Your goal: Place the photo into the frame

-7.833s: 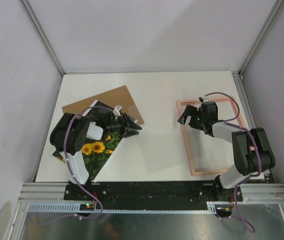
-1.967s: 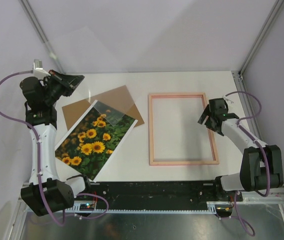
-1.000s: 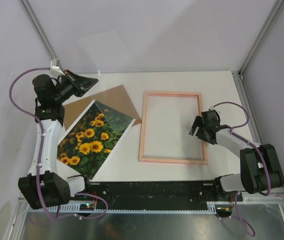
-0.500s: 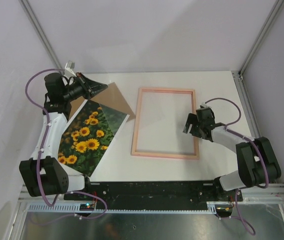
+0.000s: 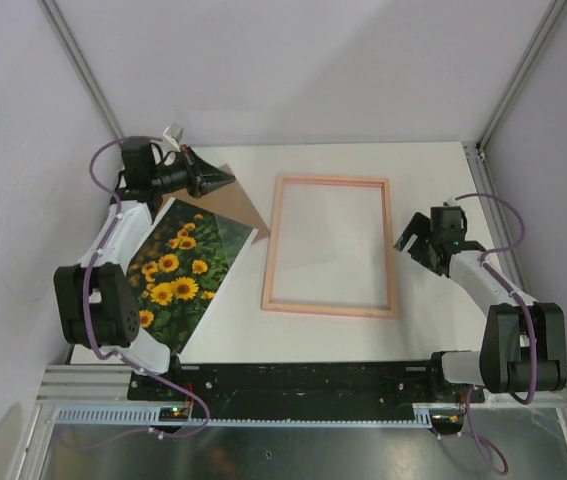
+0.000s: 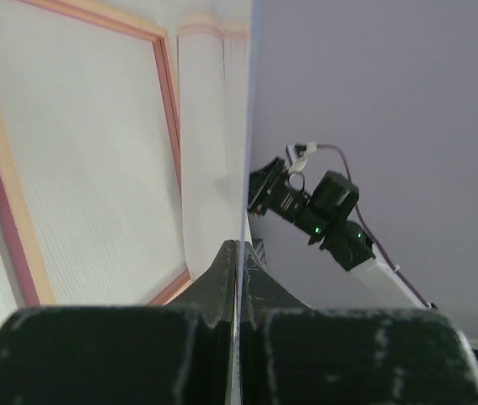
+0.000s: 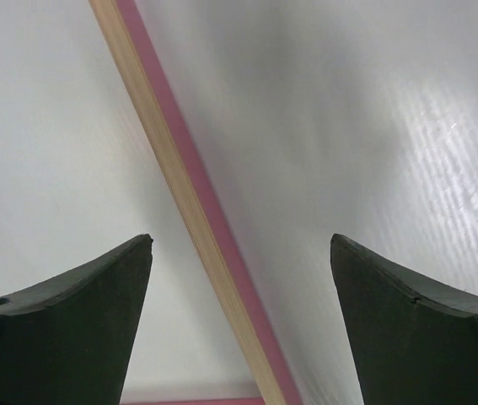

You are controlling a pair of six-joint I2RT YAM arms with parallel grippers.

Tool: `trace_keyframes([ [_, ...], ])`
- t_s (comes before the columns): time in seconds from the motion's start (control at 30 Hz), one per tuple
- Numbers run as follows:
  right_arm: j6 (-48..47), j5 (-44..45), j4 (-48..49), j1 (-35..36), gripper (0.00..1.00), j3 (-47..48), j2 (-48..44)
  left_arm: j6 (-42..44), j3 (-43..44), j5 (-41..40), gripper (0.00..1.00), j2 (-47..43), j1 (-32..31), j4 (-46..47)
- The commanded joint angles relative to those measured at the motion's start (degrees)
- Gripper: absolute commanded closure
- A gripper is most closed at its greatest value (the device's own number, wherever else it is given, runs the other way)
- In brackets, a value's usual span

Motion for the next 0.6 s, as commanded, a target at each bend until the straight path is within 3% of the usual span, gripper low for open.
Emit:
trace_keyframes([
  [0.0, 1.92, -1.0, 0.24, -5.15, 0.1, 4.79, -0.94, 0.82, 5.43, 5.07, 1.0, 4.4, -4.79, 2.1],
  [0.17, 2.41, -4.63, 2.01, -8.88, 0.12, 8.72, 4.05, -1.81, 9.72, 6.53, 1.0, 10.39, -9.31, 5.66],
  [0.27, 2.76, -6.35, 2.56, -10.32, 0.15, 10.62, 8.18, -7.67, 9.76, 8.43, 1.0, 13.79, -11.22, 13.13],
  [0.57, 4.01, -8.0, 5.34, -9.64, 0.27, 11.06, 13.96, -13.22, 10.84, 10.16, 1.0, 21.31, -15.34, 19.52],
])
